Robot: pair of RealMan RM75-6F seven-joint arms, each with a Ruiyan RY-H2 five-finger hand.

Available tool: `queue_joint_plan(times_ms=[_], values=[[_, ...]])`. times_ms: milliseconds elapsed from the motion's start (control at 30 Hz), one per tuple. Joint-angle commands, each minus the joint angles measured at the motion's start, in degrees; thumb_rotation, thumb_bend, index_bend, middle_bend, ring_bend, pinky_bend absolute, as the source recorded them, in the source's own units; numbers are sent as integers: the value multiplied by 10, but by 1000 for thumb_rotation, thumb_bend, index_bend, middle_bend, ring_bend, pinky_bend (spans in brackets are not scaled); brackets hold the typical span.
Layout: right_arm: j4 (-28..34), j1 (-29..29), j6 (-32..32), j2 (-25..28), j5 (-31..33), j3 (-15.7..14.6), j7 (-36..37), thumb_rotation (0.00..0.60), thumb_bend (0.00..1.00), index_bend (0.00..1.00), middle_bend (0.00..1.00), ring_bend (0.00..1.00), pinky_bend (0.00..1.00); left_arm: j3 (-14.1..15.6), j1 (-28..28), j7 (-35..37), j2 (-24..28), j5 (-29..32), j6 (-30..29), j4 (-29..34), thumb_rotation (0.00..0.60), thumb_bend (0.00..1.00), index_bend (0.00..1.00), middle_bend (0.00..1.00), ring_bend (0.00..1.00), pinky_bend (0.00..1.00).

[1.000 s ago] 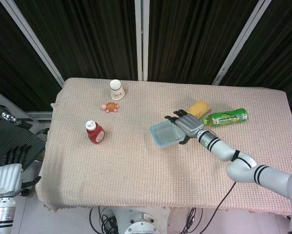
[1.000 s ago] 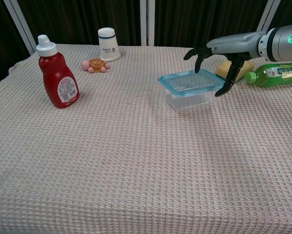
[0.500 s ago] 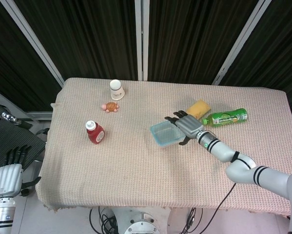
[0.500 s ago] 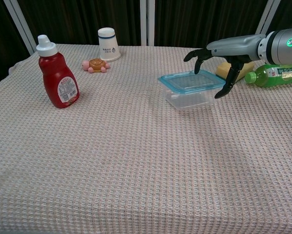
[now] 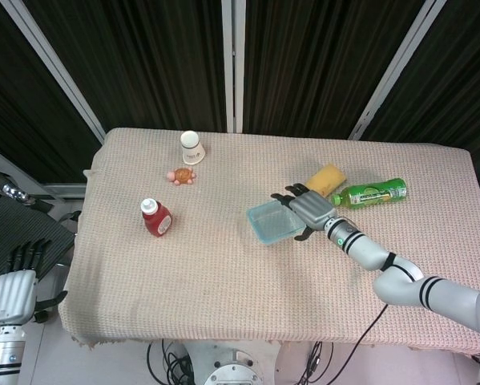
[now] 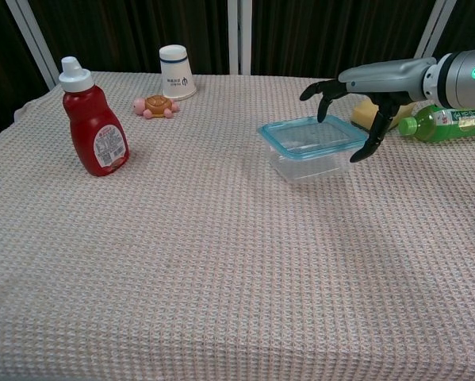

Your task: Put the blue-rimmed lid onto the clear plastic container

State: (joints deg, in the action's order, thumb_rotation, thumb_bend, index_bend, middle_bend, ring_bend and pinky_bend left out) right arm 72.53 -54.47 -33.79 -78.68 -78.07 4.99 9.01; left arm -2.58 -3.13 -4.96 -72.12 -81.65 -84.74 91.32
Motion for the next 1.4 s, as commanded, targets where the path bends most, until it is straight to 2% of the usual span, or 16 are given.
queue_joint_plan(times_ms=[33,167,300,633,900,1233,1400], values=[[32,5,-20,21,-13,4,-6,600,26,36,231,0,0,0,0,-1,0,0,0,1,600,0,95,62,0,0],[66,6,-37,38,-23,8,-14,600,26,36,231,0,0,-1,0,-1,1,-2,-2,2,600,0,95,62,0,0],[75,-7,-31,29,-21,17,-25,600,26,36,231,0,0,0,-1,-2,1,-4,-1,3,600,0,95,61,0,0],[23,-50,24,-35,24,29,-71,600,26,36,231,0,0,1,4,4,0,0,-4,0,600,0,95,61,0,0],[9,-61,36,-56,40,24,-97,600,26,36,231,0,0,1,4,8,-2,-1,-3,-5,600,0,95,61,0,0],[8,-58,32,-58,57,20,-114,600,26,36,238,0,0,2,5,11,-4,-4,-4,-9,600,0,94,61,0,0],[39,-44,-5,-33,44,29,-101,600,26,36,234,0,0,1,6,11,-3,-5,-9,-7,600,0,93,61,0,0]])
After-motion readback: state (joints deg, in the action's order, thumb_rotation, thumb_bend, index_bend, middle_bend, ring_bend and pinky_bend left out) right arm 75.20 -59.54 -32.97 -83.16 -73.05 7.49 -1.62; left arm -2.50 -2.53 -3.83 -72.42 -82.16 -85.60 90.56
